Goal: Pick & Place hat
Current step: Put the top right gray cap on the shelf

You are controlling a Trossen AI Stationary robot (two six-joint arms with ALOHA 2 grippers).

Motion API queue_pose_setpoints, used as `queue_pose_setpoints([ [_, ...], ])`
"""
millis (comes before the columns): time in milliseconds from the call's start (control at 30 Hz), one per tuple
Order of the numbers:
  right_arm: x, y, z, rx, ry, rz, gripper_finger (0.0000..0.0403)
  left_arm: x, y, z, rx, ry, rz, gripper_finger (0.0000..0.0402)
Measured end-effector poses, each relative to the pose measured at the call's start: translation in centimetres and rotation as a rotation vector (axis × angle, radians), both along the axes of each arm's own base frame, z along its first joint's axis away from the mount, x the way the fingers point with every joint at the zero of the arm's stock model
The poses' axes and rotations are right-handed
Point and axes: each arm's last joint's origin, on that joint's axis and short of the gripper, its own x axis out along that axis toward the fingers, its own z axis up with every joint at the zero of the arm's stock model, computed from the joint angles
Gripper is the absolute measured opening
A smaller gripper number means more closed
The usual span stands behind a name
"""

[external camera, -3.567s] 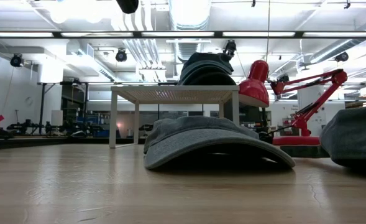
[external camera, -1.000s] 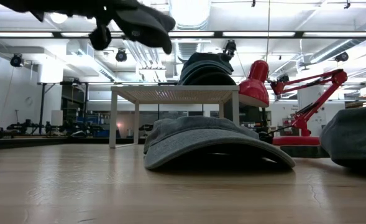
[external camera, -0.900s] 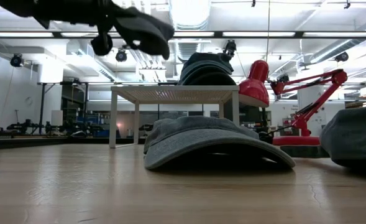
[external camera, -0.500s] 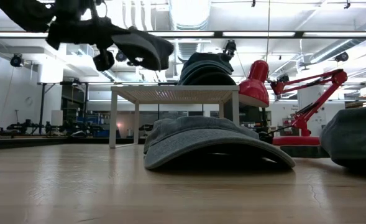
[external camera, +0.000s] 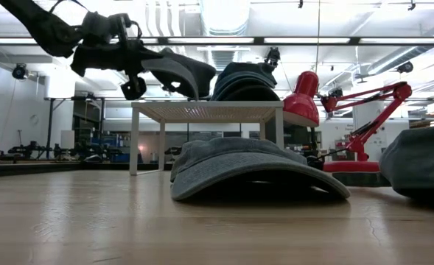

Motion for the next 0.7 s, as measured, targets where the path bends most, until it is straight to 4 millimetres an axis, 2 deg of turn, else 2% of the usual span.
queue_pose_setpoints([
  [533,0.0,0.0,0.0,0.003,0.001,-0.002,0.0089,0.6,1.8,-1.1,-0.032,0.001,-0.038,0.0002],
  [700,0.0,0.0,0.0,0.003,0.001,-0.003,0.0084,0.7,2.0,-1.3,-0.039,0.007,-0.037,0.0026],
])
